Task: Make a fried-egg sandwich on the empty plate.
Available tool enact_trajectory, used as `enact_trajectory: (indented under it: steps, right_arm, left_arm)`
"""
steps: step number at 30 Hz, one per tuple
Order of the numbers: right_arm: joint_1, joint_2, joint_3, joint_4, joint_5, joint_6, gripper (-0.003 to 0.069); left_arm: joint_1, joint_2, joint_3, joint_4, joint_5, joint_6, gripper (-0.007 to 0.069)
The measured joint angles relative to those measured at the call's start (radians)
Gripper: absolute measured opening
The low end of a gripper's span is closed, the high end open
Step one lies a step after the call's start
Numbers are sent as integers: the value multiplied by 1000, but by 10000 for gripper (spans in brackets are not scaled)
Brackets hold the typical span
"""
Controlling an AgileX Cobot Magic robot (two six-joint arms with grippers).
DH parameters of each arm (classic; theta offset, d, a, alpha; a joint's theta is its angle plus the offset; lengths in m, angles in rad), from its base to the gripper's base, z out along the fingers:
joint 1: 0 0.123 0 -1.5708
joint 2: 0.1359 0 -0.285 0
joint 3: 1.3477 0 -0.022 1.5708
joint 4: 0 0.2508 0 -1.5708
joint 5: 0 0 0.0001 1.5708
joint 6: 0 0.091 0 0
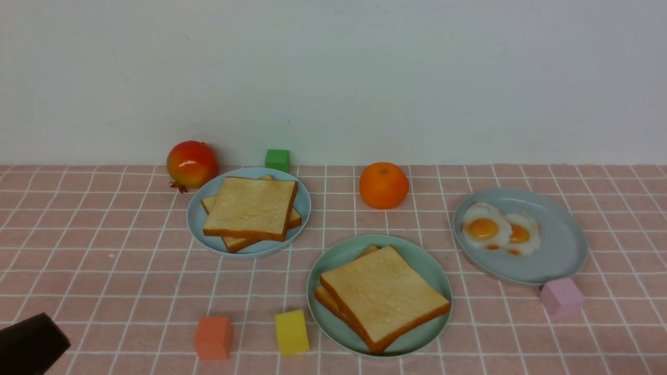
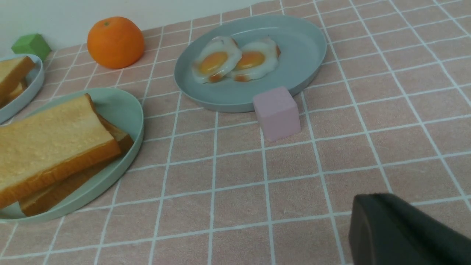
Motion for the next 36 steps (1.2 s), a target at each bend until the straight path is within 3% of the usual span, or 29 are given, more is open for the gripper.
enact_trajectory:
  steps: [4,7,10,11,13,14,18,22,23,26,28,31,33,36]
  right_arm:
    - [0,0,0,0,0,0,4]
    - [0,0,0,0,0,0,8]
    - [0,0,0,0,0,0,10]
    - [0,0,0,0,0,0,10]
    - [0,0,0,0,0,0,10]
    - [0,0,0,0,0,0,10]
    - [0,0,0,0,0,0,13]
    - [0,0,0,0,0,0,16]
    - [0,0,0,0,0,0,16]
    - [0,0,0,0,0,0,20]
    - [0,0,0,0,0,0,21]
    - [0,0,0,0,0,0,23]
    - [0,0,0,0,0,0,26]
    - [0,0,0,0,0,0,30]
  left_arm:
    - [0,0,0,-14,-6,-2,13]
    - [0,0,0,-155,-4,134,13]
    - [1,0,-20,-494,52,504,13]
    - [1,0,-22,-511,55,504,13]
    - [18,0,-44,-669,34,766,13]
    - [27,0,-47,-699,11,816,13]
    - [148,0,-49,-895,-168,1149,13]
    - [339,-1,2,-1149,-385,1476,13]
    - [339,-1,6,-1161,-394,1490,13]
    - [587,-22,67,-1317,-449,1559,13]
    - [658,-40,78,-1332,-429,1544,13]
    - [912,-82,116,-1328,-299,1418,13]
    - [1016,-82,150,-1322,-249,1364,13]
    - [1086,-82,230,-1318,-212,1303,13]
